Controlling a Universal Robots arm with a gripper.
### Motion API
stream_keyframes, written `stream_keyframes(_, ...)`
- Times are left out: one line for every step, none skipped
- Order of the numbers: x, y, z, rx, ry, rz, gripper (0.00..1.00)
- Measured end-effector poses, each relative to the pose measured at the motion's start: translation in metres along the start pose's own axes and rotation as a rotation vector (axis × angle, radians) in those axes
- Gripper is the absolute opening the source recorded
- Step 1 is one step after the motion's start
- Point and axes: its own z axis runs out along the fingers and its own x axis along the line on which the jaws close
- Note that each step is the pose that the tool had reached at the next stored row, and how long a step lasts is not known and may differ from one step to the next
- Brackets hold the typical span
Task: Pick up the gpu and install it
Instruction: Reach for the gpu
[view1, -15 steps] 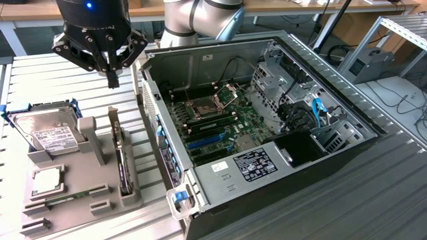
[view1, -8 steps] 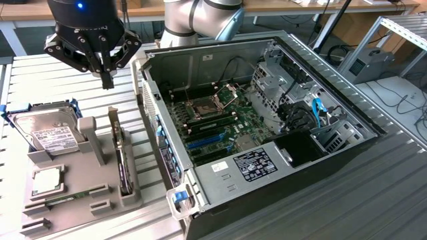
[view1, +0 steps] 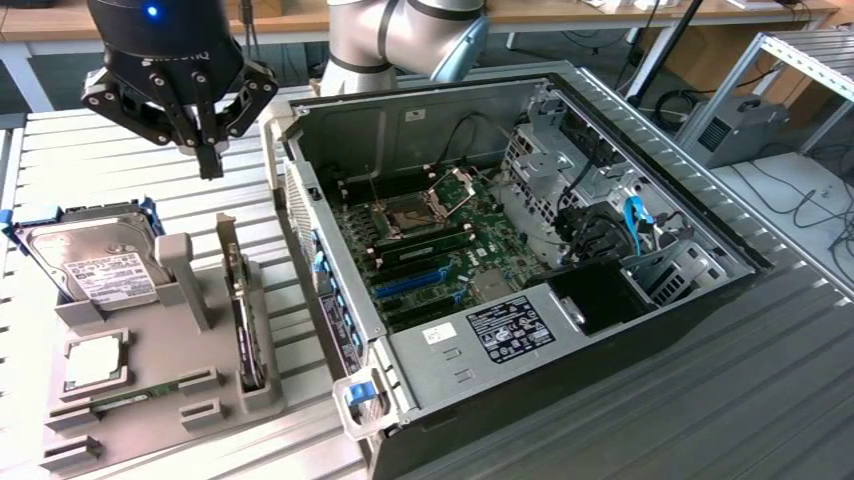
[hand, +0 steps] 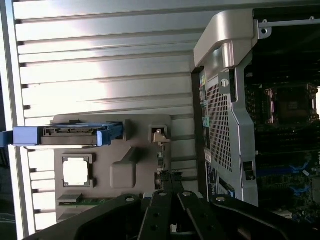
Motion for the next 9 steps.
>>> stream_keyframes(0.0005,-0.0001,0.0000,0.0000,0.0000,0.000,0.11)
stream_keyframes(0.0011,-0.0001,-0.0001,0.0000,0.0001,0.000,0.11)
stream_keyframes(0.0016,-0.0001,0.0000,0.0000,0.0000,0.000,0.11)
stream_keyframes(0.0021,-0.0002,0.0000,-0.0001,-0.0001,0.000,0.11)
stream_keyframes(0.0026,-0.0002,-0.0001,0.0000,0.0000,0.000,0.11)
stream_keyframes(0.0032,-0.0003,-0.0001,0.0000,0.0000,0.000,0.11)
stream_keyframes(0.0040,-0.0003,-0.0001,0.0000,0.0000,0.000,0.11)
stream_keyframes(0.0049,-0.0004,-0.0001,0.0000,0.0000,0.000,0.11)
stream_keyframes(0.0055,-0.0004,-0.0001,0.0000,0.0000,0.000,0.11)
